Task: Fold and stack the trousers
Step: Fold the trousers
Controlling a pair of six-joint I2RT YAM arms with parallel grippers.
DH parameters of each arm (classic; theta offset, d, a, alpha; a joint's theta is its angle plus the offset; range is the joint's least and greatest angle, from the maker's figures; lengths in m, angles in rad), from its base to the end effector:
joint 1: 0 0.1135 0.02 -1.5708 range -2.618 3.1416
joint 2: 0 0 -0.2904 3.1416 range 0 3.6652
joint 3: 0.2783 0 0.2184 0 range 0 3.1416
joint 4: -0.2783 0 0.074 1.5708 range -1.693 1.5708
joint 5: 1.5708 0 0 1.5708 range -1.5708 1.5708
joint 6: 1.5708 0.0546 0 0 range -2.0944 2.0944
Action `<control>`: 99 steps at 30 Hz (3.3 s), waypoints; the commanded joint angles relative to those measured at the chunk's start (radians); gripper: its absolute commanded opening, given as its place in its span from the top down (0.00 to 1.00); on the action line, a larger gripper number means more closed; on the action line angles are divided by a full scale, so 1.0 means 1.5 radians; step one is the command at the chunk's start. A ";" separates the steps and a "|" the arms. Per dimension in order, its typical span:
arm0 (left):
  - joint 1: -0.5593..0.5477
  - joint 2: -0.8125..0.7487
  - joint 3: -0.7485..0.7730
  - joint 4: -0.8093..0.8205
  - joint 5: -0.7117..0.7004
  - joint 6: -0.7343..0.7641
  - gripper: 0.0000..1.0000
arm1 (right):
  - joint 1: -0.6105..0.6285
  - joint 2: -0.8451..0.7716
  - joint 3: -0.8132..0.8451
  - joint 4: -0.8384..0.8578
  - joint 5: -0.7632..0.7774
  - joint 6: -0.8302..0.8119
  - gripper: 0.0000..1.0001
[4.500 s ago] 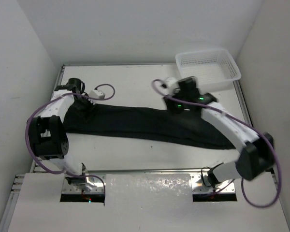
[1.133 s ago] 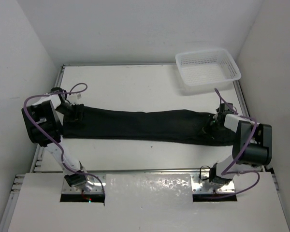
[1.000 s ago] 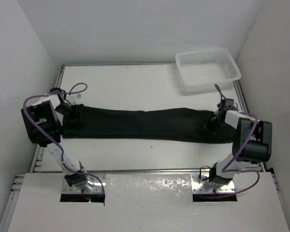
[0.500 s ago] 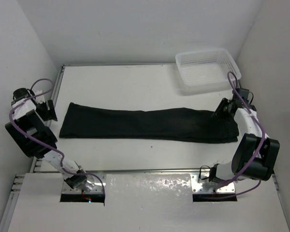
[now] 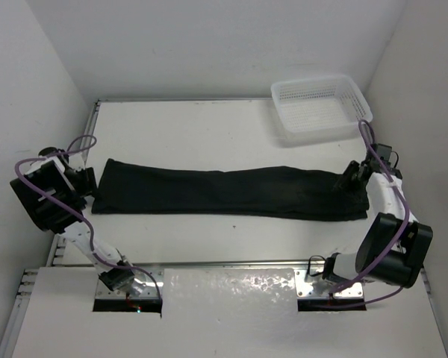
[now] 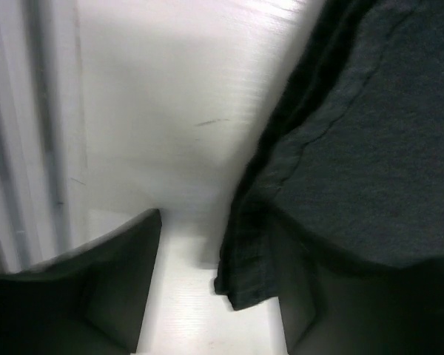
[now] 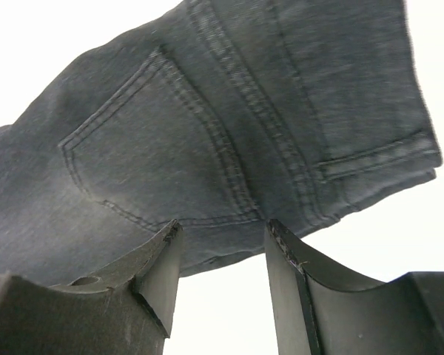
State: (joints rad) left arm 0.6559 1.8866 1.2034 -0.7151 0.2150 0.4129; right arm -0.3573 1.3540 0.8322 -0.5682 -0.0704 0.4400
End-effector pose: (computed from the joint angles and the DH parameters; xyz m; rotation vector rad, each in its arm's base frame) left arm 0.2708 0.1937 0.1781 -0.3225 2.8630 -0.1407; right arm 0.2158 -0.0765 0.2305 1.0120 2.4618 0.1206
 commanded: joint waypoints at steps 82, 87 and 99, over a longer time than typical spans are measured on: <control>-0.533 -0.232 -0.053 0.062 0.126 -0.133 0.46 | 0.593 0.140 0.087 0.283 0.007 0.144 0.54; -0.510 -0.201 -0.125 0.124 0.075 -0.158 0.31 | 0.641 0.274 0.097 0.336 -0.058 0.209 0.66; -0.472 -0.113 -0.131 0.120 0.048 -0.143 0.27 | 0.641 0.364 0.142 0.257 0.009 0.156 0.69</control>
State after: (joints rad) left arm -0.0692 1.7058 0.9993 -0.5568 0.3046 0.1860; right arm 0.6010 1.8668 1.0271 -0.1482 -0.1329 0.7269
